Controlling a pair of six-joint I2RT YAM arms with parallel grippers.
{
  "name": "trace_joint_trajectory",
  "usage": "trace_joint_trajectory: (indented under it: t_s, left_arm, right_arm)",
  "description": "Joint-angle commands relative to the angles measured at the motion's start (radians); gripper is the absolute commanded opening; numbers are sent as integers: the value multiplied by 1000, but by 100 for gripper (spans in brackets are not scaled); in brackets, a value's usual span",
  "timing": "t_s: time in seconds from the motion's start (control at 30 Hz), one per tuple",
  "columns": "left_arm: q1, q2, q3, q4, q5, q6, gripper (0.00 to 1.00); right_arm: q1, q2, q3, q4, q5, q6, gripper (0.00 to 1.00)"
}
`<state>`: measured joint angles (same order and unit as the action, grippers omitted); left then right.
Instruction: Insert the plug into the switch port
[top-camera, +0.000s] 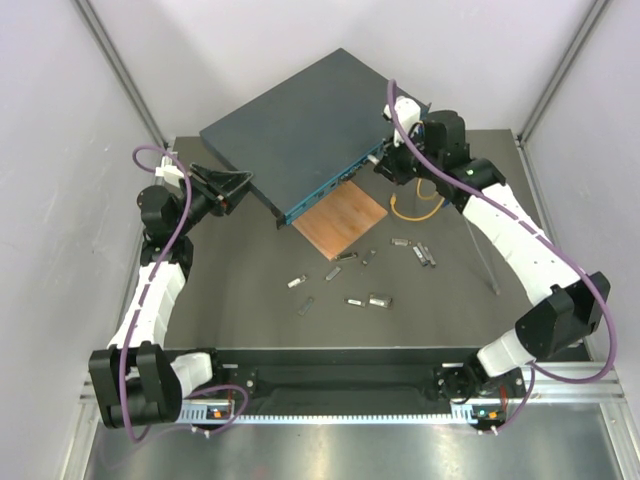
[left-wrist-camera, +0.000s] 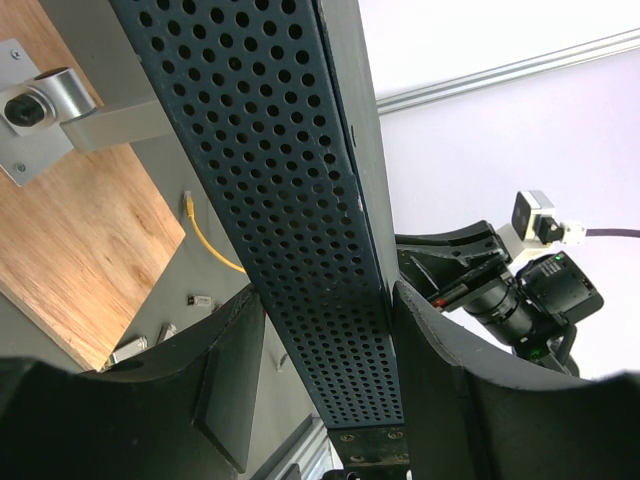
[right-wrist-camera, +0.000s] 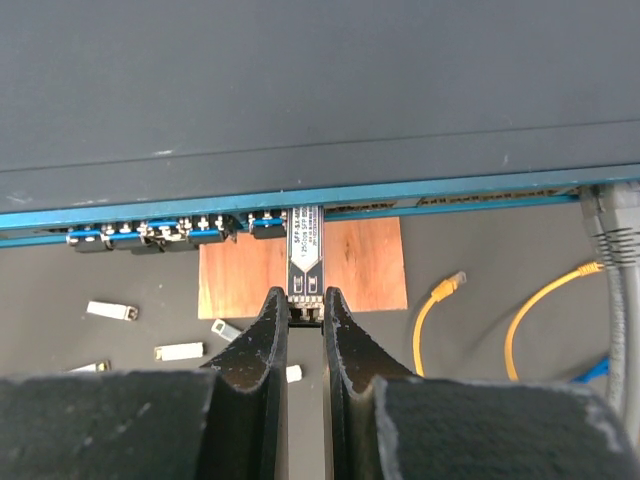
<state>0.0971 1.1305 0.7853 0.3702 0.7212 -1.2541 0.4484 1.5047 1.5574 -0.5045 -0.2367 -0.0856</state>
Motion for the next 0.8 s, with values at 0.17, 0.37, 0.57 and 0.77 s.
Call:
trace_joint_trajectory:
  t_s: [0.17, 0.37, 0.57, 0.77]
  left_arm:
    - [-37, 3, 46, 65, 38, 76, 5]
    - [-37, 8, 46, 65, 35, 74, 6]
    - [-37, 6, 52, 59, 37, 82, 5]
    - [-37, 11, 46, 58, 34, 84, 5]
  right_arm:
    - [-2, -67, -105, 247, -41, 9, 0]
    - [-2, -63, -96, 282, -62, 15, 0]
    - [-2, -29, -76, 317, -82, 41, 0]
    - [-2, -8, -59, 350, -101, 50, 0]
